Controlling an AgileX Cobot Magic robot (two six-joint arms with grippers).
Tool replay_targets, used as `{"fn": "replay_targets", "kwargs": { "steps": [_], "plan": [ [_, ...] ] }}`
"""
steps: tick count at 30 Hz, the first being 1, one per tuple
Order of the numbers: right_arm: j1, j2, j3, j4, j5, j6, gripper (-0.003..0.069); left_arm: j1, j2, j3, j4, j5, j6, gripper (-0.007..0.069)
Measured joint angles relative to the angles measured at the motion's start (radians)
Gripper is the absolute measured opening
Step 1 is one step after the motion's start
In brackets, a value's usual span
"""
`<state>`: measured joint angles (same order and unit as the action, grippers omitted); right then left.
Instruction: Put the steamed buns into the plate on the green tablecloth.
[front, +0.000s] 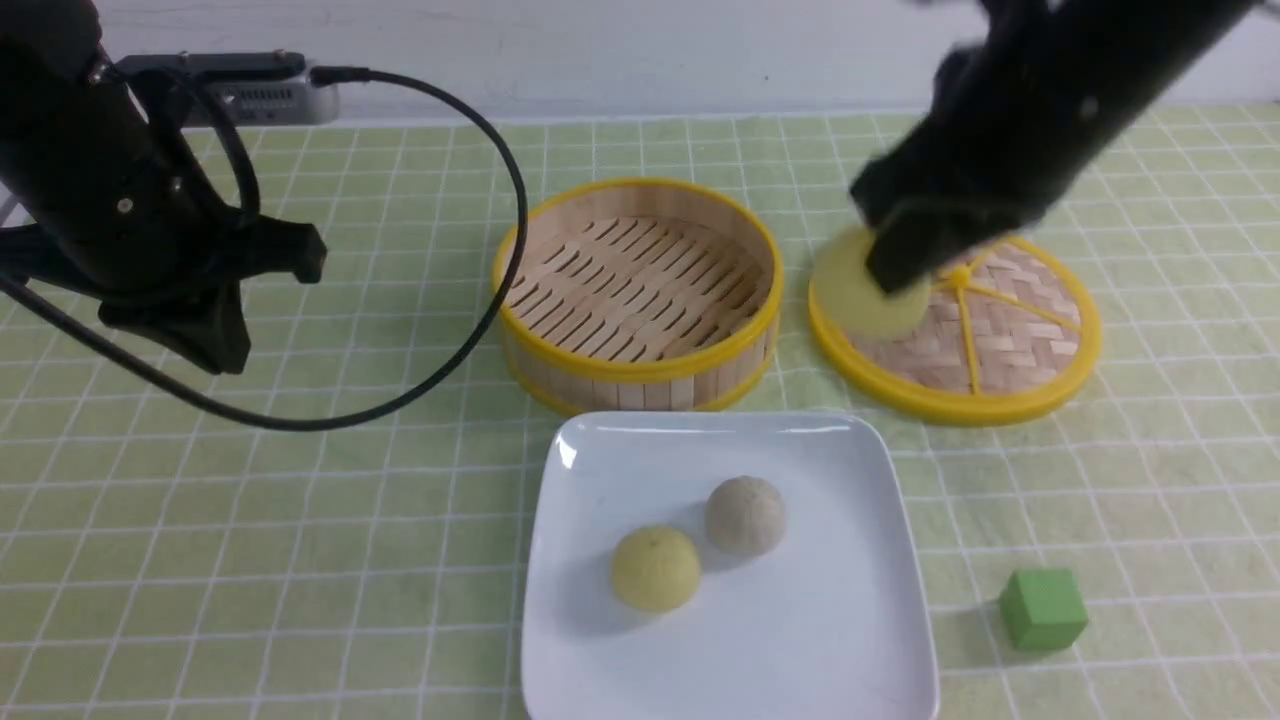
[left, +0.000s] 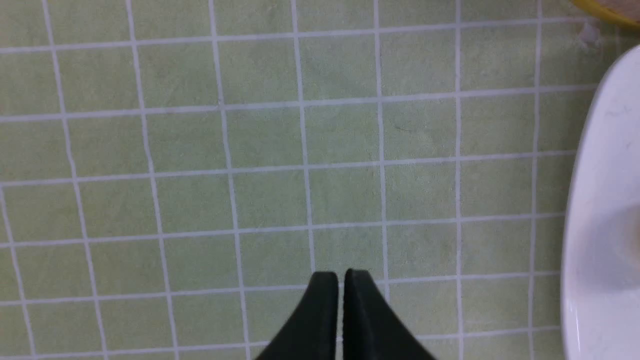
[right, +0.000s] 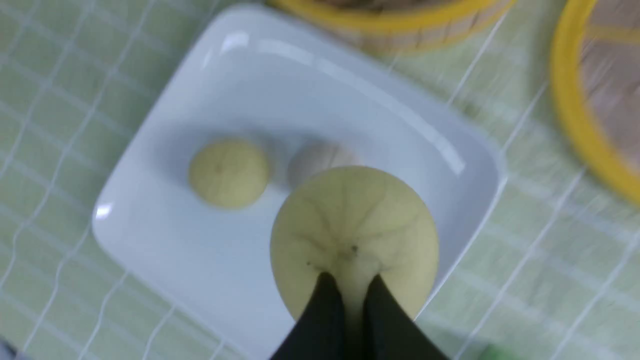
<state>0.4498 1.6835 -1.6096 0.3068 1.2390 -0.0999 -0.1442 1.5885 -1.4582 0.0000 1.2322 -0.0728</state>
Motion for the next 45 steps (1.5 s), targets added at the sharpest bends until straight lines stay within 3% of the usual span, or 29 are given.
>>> {"fn": "replay_targets", "kwargs": {
  "steps": [5,11,14,15,16,17,20,23,25,28,32,35,38,39,45],
  "plan": [
    [0.072,0.026,0.273,0.063,-0.066,-0.068,0.0016,0.0,-0.001,0.0,-0.012,-0.05,-0.037,0.0051],
    [0.106,0.113,0.375,0.073,-0.26,-0.105,0.0076,0.0,-0.001,0.0,-0.022,-0.079,-0.083,0.0055],
    [0.106,0.139,0.377,0.073,-0.286,-0.106,0.0172,0.0,-0.001,0.0,-0.023,-0.079,-0.085,0.0058],
    [0.106,0.149,0.377,0.073,-0.295,-0.106,0.0254,0.0,-0.001,0.0,-0.024,-0.081,-0.086,0.0062],
    [0.106,0.149,0.377,0.073,-0.295,-0.106,0.0254,0.0,-0.001,0.0,-0.025,-0.08,-0.086,0.0062],
    [0.106,0.15,0.377,0.073,-0.293,-0.106,0.0357,0.0,-0.001,0.0,-0.025,-0.084,-0.09,0.0066],
    [0.106,0.15,0.346,0.045,-0.24,-0.106,0.0505,0.0,-0.001,0.0,-0.025,-0.09,-0.111,0.0071],
    [0.106,0.148,0.263,-0.03,-0.101,-0.085,0.0592,0.0,-0.001,0.0,-0.026,-0.092,-0.129,0.0074],
    [0.106,0.147,0.209,-0.084,-0.049,-0.039,0.0598,0.0,-0.001,0.0,-0.026,-0.092,-0.131,0.0075],
    [0.106,0.139,0.145,-0.169,-0.038,0.025,0.0547,0.0,-0.001,0.0,-0.028,-0.092,-0.131,0.0081],
    [0.106,0.1,0.13,-0.228,-0.03,0.075,0.0411,0.0,-0.001,0.0,-0.027,-0.089,-0.131,0.0087],
    [0.106,-0.01,0.159,-0.242,-0.025,0.094,0.0183,-0.001,-0.001,0.0,-0.027,-0.084,-0.131,0.009],
    [0.106,-0.154,0.217,-0.243,-0.024,0.107,0.002,-0.001,-0.001,0.0,-0.021,-0.084,-0.125,0.0091],
    [0.106,-0.216,0.242,-0.245,-0.021,0.115,-0.0007,-0.001,-0.001,0.0,-0.021,-0.084,-0.122,0.0091],
    [0.106,-0.61,0.432,-0.245,-0.043,0.213,-0.0013,-0.001,-0.001,0.0,-0.017,-0.082,-0.116,0.0093]
  ]
}}
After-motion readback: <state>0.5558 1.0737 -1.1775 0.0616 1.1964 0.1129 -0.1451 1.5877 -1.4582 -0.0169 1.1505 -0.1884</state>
